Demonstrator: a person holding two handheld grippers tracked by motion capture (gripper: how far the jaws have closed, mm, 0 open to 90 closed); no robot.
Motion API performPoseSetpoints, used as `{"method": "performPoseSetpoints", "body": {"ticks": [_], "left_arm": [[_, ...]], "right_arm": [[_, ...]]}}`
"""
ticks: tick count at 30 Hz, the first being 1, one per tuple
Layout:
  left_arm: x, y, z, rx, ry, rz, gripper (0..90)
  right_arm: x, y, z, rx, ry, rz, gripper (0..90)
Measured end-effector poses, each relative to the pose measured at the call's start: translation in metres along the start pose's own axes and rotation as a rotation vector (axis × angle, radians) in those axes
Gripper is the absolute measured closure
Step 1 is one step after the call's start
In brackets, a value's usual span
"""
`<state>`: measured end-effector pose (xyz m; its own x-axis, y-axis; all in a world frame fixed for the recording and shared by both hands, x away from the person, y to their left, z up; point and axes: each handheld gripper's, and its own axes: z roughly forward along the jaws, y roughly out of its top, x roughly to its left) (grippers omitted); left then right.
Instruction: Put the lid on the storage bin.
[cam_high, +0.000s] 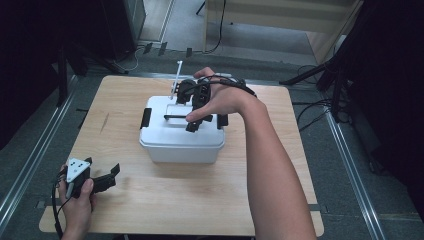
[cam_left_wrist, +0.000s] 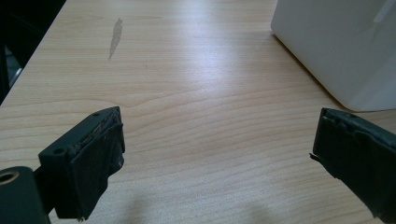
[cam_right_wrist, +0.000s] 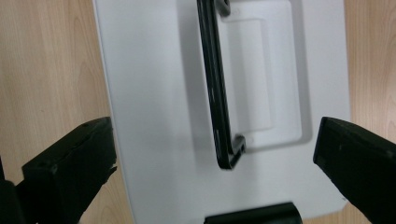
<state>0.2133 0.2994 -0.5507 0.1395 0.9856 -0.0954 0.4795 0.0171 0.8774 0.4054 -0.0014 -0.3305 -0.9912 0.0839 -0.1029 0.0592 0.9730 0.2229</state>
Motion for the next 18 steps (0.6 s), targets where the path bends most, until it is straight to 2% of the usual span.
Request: {"method": "performPoseSetpoints", "body": {"ticks": [3,6,18], "left_arm": [[0.0,0.0,0.0,0.002,0.0,0.003,2.8],[0.0,0.0,0.0,0.002,0.0,0.003,2.8],[-0.001,0.0,0.0,-0.004,0.005,0.006,2.8]], "right_arm": [[-0.002,-0.011,-0.003,0.0,-0.015,0.032,0.0],[-0.004,-0.022,-0.006,0.006,-0.028,0.033,0.0],[-0.008,-0.069,-0.01,0.014,-0.021,0.109,0.0]]}}
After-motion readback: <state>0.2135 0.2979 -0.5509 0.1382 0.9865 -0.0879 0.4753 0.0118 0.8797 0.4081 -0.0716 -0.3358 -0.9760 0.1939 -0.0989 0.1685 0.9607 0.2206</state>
